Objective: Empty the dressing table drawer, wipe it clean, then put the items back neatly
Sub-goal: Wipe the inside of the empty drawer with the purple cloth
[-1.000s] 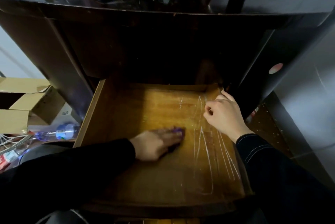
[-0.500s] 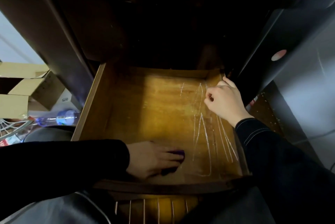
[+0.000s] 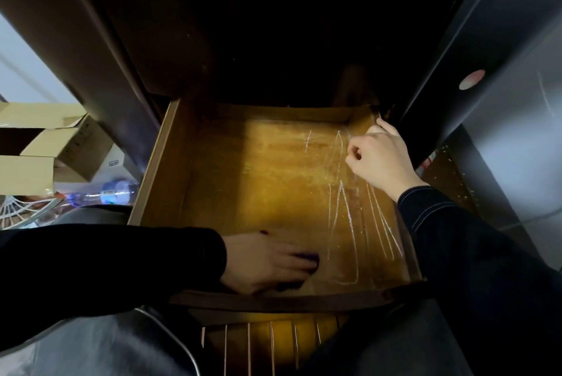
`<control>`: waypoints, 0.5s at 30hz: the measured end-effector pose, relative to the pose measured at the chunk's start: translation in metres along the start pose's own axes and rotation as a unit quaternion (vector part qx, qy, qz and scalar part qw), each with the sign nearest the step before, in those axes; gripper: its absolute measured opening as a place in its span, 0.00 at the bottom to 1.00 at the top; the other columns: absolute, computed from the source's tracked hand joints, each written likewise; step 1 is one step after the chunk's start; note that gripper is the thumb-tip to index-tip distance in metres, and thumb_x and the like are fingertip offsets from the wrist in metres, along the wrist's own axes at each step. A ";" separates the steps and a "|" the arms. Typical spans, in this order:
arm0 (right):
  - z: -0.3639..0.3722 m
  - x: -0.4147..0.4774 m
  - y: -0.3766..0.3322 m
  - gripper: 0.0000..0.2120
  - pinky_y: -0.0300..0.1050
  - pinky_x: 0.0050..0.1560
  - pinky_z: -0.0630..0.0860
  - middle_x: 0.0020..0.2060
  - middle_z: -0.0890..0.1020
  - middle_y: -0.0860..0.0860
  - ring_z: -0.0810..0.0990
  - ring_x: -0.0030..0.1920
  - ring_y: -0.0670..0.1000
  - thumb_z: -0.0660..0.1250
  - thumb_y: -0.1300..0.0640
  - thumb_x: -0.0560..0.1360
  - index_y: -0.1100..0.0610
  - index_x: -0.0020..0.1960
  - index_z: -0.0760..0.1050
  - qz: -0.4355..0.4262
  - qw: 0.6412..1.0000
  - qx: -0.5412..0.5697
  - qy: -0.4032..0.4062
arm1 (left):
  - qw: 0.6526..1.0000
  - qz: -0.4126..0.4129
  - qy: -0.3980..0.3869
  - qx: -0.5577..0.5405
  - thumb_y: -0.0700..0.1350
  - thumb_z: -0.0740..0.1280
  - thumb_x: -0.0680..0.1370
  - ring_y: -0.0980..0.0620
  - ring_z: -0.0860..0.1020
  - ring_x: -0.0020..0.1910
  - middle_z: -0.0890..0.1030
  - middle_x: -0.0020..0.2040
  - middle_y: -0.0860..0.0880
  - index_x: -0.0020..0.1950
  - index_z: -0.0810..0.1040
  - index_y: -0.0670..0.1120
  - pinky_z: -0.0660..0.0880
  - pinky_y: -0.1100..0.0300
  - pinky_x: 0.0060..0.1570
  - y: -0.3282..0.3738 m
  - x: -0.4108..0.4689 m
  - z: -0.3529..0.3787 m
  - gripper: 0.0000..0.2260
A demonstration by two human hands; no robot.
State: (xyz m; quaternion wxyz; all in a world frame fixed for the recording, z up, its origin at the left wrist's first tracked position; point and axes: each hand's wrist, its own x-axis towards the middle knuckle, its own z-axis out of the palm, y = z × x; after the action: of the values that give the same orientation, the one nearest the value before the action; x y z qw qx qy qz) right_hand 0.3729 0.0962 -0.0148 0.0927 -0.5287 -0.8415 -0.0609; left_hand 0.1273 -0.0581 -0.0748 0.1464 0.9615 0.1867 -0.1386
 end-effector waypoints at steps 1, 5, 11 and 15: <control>0.001 0.000 0.001 0.11 0.48 0.80 0.52 0.30 0.76 0.45 0.76 0.46 0.48 0.65 0.53 0.78 0.50 0.37 0.79 0.000 1.000 0.001 0.002 | 1.000 0.016 -0.011 -0.002 0.47 0.58 0.82 0.49 0.48 0.81 0.56 0.82 0.50 0.80 0.60 0.47 0.59 0.46 0.76 0.000 -0.001 0.001 0.26; 0.004 0.000 0.003 0.10 0.48 0.79 0.53 0.30 0.76 0.45 0.76 0.45 0.48 0.67 0.52 0.77 0.50 0.38 0.80 0.003 1.000 0.017 0.012 | 0.994 -0.102 0.034 -0.033 0.51 0.57 0.85 0.52 0.48 0.81 0.55 0.82 0.55 0.81 0.57 0.54 0.57 0.49 0.78 -0.036 0.005 -0.020 0.25; 0.000 -0.001 0.001 0.10 0.48 0.80 0.53 0.32 0.77 0.46 0.77 0.46 0.48 0.67 0.52 0.77 0.50 0.38 0.80 0.003 1.000 0.024 0.009 | 0.976 -0.208 0.055 -0.039 0.50 0.55 0.85 0.51 0.46 0.81 0.51 0.82 0.53 0.82 0.52 0.53 0.48 0.52 0.80 -0.053 0.016 -0.035 0.26; -0.002 -0.001 -0.001 0.11 0.48 0.80 0.52 0.32 0.77 0.46 0.77 0.47 0.49 0.66 0.53 0.77 0.50 0.36 0.78 0.004 1.000 0.022 0.001 | 0.999 -0.010 0.031 -0.029 0.46 0.59 0.82 0.53 0.43 0.80 0.57 0.81 0.50 0.80 0.62 0.48 0.34 0.59 0.77 -0.009 0.001 -0.008 0.25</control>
State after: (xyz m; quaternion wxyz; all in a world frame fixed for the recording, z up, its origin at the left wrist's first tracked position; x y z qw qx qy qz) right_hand 0.3729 0.0949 -0.0133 0.1051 -0.5302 -0.8403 -0.0428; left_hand 0.1267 -0.0466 -0.0696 0.1672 0.9587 0.2048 -0.1044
